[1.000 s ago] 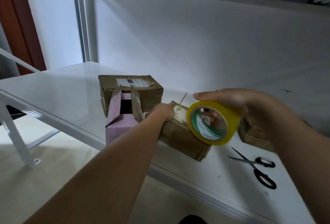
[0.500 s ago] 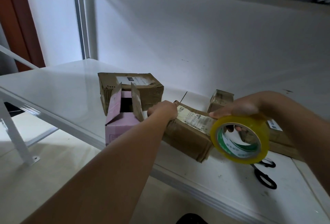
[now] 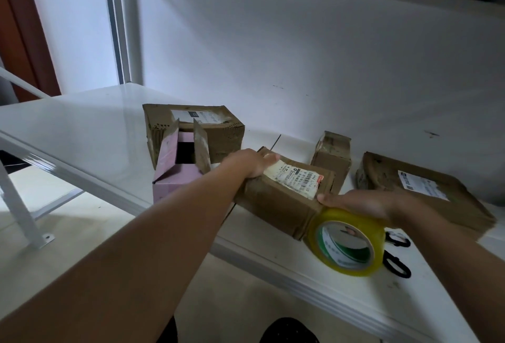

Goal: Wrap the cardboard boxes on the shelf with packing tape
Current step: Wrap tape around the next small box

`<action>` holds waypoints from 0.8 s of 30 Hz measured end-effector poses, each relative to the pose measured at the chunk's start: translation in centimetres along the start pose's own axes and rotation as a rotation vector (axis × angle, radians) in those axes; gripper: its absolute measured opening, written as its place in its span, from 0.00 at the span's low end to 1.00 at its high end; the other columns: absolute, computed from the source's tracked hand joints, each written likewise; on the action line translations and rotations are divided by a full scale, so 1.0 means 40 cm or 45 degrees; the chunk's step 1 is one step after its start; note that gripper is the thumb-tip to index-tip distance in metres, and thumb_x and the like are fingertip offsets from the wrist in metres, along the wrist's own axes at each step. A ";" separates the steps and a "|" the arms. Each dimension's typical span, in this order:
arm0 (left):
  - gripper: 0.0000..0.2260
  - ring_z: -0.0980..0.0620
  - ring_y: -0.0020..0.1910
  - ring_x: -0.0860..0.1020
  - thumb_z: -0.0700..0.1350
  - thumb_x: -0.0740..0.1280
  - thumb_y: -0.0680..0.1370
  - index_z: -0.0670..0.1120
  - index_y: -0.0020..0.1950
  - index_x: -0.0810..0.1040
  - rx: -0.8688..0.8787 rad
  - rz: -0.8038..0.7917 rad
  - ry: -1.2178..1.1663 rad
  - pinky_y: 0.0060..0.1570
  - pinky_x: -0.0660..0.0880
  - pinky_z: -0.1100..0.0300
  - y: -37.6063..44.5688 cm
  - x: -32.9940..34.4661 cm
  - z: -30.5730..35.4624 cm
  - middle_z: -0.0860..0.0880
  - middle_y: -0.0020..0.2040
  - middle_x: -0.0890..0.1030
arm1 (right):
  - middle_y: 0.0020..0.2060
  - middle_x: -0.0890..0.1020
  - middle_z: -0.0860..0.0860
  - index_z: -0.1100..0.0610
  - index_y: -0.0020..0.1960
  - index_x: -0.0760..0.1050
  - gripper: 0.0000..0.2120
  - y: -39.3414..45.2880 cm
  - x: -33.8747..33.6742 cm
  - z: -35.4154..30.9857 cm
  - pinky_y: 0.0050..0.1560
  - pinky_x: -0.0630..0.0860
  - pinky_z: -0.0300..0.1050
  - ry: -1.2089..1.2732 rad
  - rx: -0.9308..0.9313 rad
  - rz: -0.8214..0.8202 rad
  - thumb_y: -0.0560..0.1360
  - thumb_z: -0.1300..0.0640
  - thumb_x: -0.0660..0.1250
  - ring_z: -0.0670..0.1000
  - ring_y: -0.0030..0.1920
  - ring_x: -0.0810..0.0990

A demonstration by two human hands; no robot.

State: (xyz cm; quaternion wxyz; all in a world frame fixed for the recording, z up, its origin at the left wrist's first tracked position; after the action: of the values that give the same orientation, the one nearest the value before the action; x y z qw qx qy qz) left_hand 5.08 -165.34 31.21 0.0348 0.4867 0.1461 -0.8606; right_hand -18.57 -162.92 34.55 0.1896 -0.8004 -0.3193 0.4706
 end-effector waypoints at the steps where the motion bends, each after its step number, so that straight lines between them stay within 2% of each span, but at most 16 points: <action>1: 0.41 0.39 0.73 0.63 0.71 0.49 0.76 0.39 0.74 0.63 0.024 -0.051 0.001 0.68 0.62 0.46 -0.007 -0.007 0.000 0.40 0.75 0.62 | 0.46 0.84 0.53 0.51 0.53 0.77 0.28 -0.013 -0.006 -0.004 0.42 0.80 0.43 0.025 -0.041 -0.013 0.64 0.31 0.64 0.52 0.45 0.84; 3: 0.41 0.39 0.74 0.61 0.71 0.50 0.75 0.39 0.75 0.62 0.046 -0.167 -0.021 0.71 0.60 0.46 -0.009 -0.021 -0.007 0.41 0.76 0.60 | 0.39 0.85 0.52 0.54 0.48 0.81 0.32 -0.050 -0.037 -0.013 0.38 0.79 0.42 0.100 -0.167 -0.038 0.58 0.30 0.72 0.50 0.38 0.84; 4: 0.42 0.39 0.72 0.64 0.71 0.51 0.74 0.40 0.74 0.63 0.036 -0.241 -0.079 0.70 0.62 0.46 -0.005 -0.027 -0.016 0.40 0.75 0.62 | 0.35 0.84 0.51 0.54 0.44 0.83 0.28 -0.073 -0.058 -0.018 0.34 0.78 0.41 0.184 -0.242 -0.024 0.56 0.32 0.75 0.49 0.34 0.83; 6: 0.40 0.41 0.58 0.78 0.73 0.54 0.73 0.40 0.68 0.72 -0.021 -0.367 -0.339 0.60 0.74 0.49 0.003 -0.021 -0.034 0.39 0.64 0.76 | 0.31 0.83 0.52 0.51 0.35 0.85 0.12 -0.121 -0.101 -0.036 0.29 0.79 0.41 0.452 -0.401 0.100 0.59 0.43 0.78 0.47 0.29 0.82; 7: 0.38 0.43 0.49 0.81 0.72 0.55 0.73 0.40 0.62 0.77 -0.024 -0.391 -0.459 0.52 0.78 0.53 0.001 -0.014 -0.035 0.40 0.55 0.81 | 0.31 0.82 0.53 0.50 0.32 0.85 0.10 -0.140 -0.121 -0.050 0.29 0.80 0.41 0.611 -0.503 0.198 0.56 0.45 0.78 0.47 0.28 0.81; 9: 0.29 0.45 0.39 0.81 0.66 0.58 0.77 0.40 0.50 0.80 0.030 -0.392 -0.473 0.42 0.79 0.56 0.007 0.016 -0.012 0.40 0.45 0.83 | 0.28 0.81 0.52 0.53 0.29 0.83 0.16 -0.161 -0.139 -0.086 0.28 0.79 0.40 0.849 -0.687 0.266 0.51 0.41 0.78 0.46 0.25 0.80; 10: 0.23 0.45 0.39 0.81 0.60 0.60 0.79 0.39 0.49 0.80 0.088 -0.362 -0.359 0.41 0.78 0.56 0.006 0.031 0.006 0.40 0.45 0.82 | 0.27 0.80 0.51 0.54 0.28 0.82 0.17 -0.166 -0.132 -0.112 0.27 0.77 0.38 0.907 -0.732 0.230 0.53 0.40 0.77 0.46 0.25 0.79; 12: 0.13 0.44 0.49 0.80 0.48 0.64 0.80 0.39 0.56 0.78 0.170 -0.185 -0.099 0.51 0.78 0.52 -0.003 0.048 0.037 0.41 0.53 0.81 | 0.26 0.79 0.49 0.55 0.30 0.82 0.17 -0.163 -0.105 -0.167 0.28 0.76 0.36 0.861 -0.752 0.206 0.59 0.40 0.71 0.45 0.24 0.77; 13: 0.12 0.44 0.53 0.79 0.45 0.65 0.79 0.39 0.58 0.78 0.200 -0.050 -0.093 0.55 0.77 0.51 -0.008 0.038 0.047 0.41 0.56 0.80 | 0.26 0.79 0.49 0.55 0.33 0.82 0.18 -0.159 -0.093 -0.192 0.28 0.75 0.37 0.798 -0.751 0.240 0.61 0.40 0.69 0.45 0.25 0.77; 14: 0.11 0.43 0.53 0.78 0.44 0.64 0.79 0.38 0.57 0.78 0.222 0.035 -0.126 0.55 0.76 0.51 -0.011 0.020 0.053 0.40 0.55 0.79 | 0.27 0.80 0.49 0.55 0.36 0.81 0.19 -0.152 -0.083 -0.215 0.28 0.75 0.37 0.735 -0.759 0.297 0.62 0.39 0.69 0.45 0.25 0.78; 17: 0.08 0.45 0.42 0.72 0.36 0.59 0.80 0.35 0.49 0.77 0.233 0.066 -0.537 0.43 0.72 0.54 -0.044 -0.043 0.049 0.37 0.45 0.75 | 0.29 0.82 0.50 0.56 0.39 0.80 0.20 -0.123 -0.065 -0.269 0.31 0.76 0.39 0.665 -0.781 0.471 0.70 0.38 0.68 0.46 0.27 0.80; 19: 0.08 0.46 0.42 0.71 0.33 0.59 0.79 0.35 0.50 0.77 0.238 0.099 -0.735 0.43 0.73 0.51 -0.071 -0.080 0.046 0.38 0.44 0.75 | 0.29 0.82 0.50 0.56 0.39 0.81 0.20 -0.104 -0.057 -0.296 0.34 0.76 0.41 0.666 -0.773 0.523 0.71 0.38 0.67 0.47 0.27 0.80; 22: 0.08 0.49 0.39 0.75 0.38 0.59 0.80 0.40 0.48 0.77 0.192 0.170 -0.967 0.46 0.75 0.54 -0.109 -0.098 0.027 0.43 0.40 0.78 | 0.28 0.82 0.49 0.55 0.38 0.81 0.20 -0.080 -0.050 -0.311 0.36 0.77 0.43 0.720 -0.747 0.598 0.70 0.38 0.69 0.47 0.28 0.81; 24: 0.10 0.52 0.37 0.76 0.41 0.57 0.81 0.43 0.45 0.76 0.172 0.207 -1.129 0.47 0.75 0.57 -0.122 -0.101 0.020 0.47 0.39 0.78 | 0.28 0.83 0.48 0.55 0.40 0.81 0.19 -0.070 -0.053 -0.312 0.34 0.76 0.41 0.802 -0.719 0.670 0.69 0.38 0.70 0.45 0.27 0.81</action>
State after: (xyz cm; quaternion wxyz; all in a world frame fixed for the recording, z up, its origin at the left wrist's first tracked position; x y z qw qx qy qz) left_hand 5.56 -161.24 36.10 0.1297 0.0821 0.0220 -0.9879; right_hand -9.35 -162.40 43.64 -0.0724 -0.9772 -0.1487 0.1330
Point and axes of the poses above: each hand's wrist, its own y-axis towards the middle knuckle, its own x-axis out of the palm, z = x × y, the point moved 2 cm from there along y, towards the middle knuckle
